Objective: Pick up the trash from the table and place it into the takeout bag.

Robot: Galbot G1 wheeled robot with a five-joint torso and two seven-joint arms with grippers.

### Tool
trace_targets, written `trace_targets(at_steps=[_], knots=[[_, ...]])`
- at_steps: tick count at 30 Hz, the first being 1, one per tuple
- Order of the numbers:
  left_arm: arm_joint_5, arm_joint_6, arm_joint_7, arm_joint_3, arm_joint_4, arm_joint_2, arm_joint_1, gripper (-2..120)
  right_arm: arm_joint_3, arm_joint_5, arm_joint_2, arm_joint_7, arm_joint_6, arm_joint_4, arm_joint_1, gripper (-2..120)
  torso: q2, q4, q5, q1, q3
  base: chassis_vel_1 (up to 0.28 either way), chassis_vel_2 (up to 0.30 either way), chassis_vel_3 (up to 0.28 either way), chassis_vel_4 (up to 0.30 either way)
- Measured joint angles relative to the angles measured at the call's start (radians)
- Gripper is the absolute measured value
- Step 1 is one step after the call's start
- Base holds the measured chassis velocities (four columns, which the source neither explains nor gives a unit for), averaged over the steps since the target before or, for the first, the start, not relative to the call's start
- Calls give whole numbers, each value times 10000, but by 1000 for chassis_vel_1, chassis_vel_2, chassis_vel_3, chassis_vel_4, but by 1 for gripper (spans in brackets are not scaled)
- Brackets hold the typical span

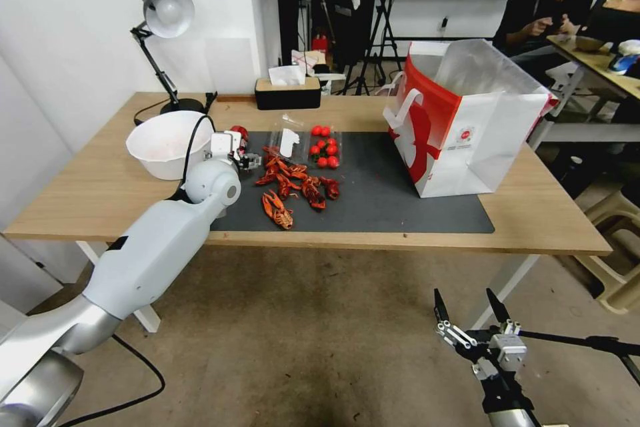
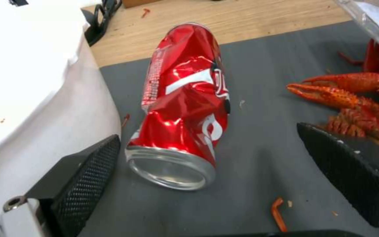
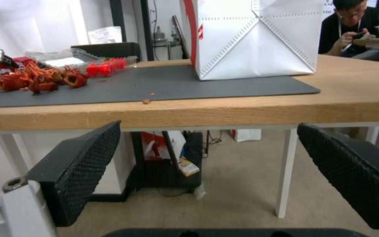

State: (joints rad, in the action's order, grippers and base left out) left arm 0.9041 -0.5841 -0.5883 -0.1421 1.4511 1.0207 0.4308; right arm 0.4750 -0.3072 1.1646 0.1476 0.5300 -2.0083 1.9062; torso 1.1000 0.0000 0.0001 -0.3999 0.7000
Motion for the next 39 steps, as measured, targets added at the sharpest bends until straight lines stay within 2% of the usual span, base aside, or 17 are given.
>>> trace_targets(at_steps=[16, 24, 26, 28, 31, 32, 35, 39], knots=[[-126, 218, 341, 66, -421, 52, -4, 100, -5, 34, 20, -3, 17, 2, 24, 100, 0, 0, -2, 0, 0, 0, 0, 0, 0], [-182, 261, 355, 67, -615, 228, -75, 93, -7, 48, 45, -4, 35, 2, 44, 100, 0, 0, -1, 0, 0, 0, 0, 0, 0], [-216, 261, 333, 75, -680, 296, -53, 81, -6, 51, 51, -4, 41, 2, 60, 100, 0, -2, -2, 0, 0, 0, 0, 0, 0], [-221, 262, 330, 80, -699, 307, -50, 77, -2, 52, 51, -4, 43, 0, 64, 100, 0, -1, -1, 0, 0, 0, 0, 0, 0], [-232, 266, 308, 90, -750, 312, -51, 63, 7, 59, 50, -4, 48, -12, 74, 100, 0, 0, -2, 0, 0, 0, 0, 0, 0], [-232, 266, 308, 90, -750, 312, -51, 63, 7, 59, 50, -4, 48, -12, 74, 100, 0, 0, -2, 0, 0, 0, 0, 0, 0], [-238, 266, 236, 96, -759, 300, -61, 50, -6, 92, 72, -4, 54, -15, 79, 100, 0, 0, -1, -1, 0, 0, 0, 0, 0], [-238, 257, 201, 103, -759, 290, -61, 50, -33, 122, 88, -3, 60, -25, 82, 100, 0, 0, -2, 0, 0, 0, 0, 0, 0]])
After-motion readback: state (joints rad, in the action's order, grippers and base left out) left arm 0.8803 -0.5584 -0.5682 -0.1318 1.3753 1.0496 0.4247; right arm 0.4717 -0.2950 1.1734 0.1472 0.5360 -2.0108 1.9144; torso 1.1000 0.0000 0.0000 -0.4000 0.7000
